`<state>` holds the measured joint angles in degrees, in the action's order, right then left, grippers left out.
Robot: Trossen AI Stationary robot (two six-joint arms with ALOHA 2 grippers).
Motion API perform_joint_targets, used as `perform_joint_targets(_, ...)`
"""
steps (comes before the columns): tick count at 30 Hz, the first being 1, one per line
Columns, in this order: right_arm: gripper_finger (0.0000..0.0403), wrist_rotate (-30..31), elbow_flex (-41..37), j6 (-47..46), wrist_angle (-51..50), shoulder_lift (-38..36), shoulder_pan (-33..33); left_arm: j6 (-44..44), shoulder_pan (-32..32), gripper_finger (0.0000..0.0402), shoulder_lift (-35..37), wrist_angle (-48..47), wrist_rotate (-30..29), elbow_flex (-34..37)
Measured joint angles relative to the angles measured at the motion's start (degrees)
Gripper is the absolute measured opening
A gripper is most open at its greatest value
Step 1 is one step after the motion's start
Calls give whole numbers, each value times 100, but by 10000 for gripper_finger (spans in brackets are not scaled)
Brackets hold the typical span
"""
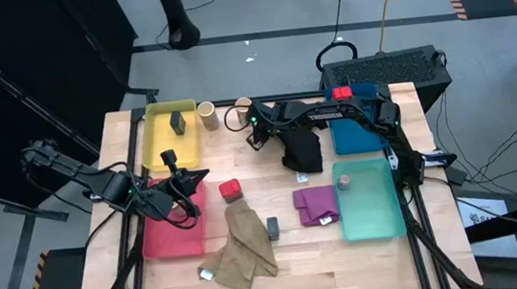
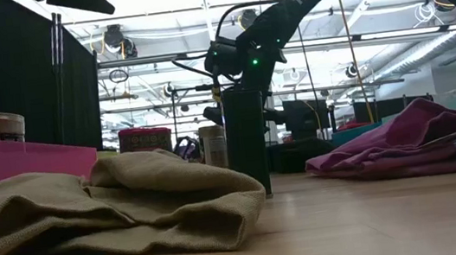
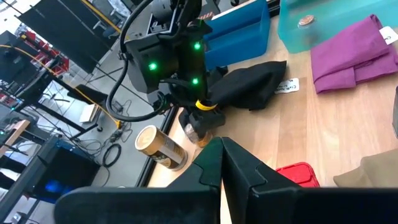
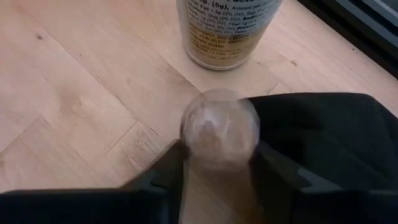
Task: Sort spices by type
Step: Put the brown seasoning bottle into the green bin
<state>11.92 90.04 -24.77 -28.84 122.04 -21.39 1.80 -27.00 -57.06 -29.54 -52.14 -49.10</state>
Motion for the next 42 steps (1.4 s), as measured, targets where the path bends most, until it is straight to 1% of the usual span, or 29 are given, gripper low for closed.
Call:
perform_joint_targets(1, 119, -2, 0, 18, 4, 0, 0, 2, 0, 8, -2, 0, 0, -2)
perform_joint_targets(5, 104, -46, 0, 36, 22, -11, 44, 2, 0, 8, 0, 0, 0, -2)
perform_joint_targets(9, 78, -329, 0, 98, 53, -57, 131, 0, 0, 8, -1, 1, 0, -2)
perform_joint_targets(14, 38, -331, -2, 129, -51, -57, 185, 0, 0, 8, 0, 0, 0, -2)
perform_joint_targets(18, 31, -155, 31, -43, -378, -65, 140, -2, 0, 8, -1, 0, 0, -2)
perform_joint_targets(20, 40, -127, 168, 0, -616, -76, 88, -2, 0, 8, -1, 0, 2, -2)
perform_joint_targets(23, 71, 29, 421, 149, -670, -98, 37, -2, 0, 8, -2, 0, 2, -4)
perform_joint_targets(27, 132, 57, 785, 393, -590, -101, 2, -3, 0, 8, 0, 0, 1, -4)
perform_joint_targets(30, 184, 53, 804, 435, -237, -115, -4, -4, 0, 8, 0, -2, 2, -4)
perform_joint_targets(34, 242, 52, 796, 261, -231, -101, -4, -4, 0, 8, -2, -2, 2, -4)
perform_joint_targets(37, 261, 92, 800, 67, -196, -8, -2, -5, 0, 8, 0, 0, 2, -4)
perform_joint_targets(42, 262, 135, 798, 20, -89, 328, 1, -9, -1, 8, -2, 4, 2, -7)
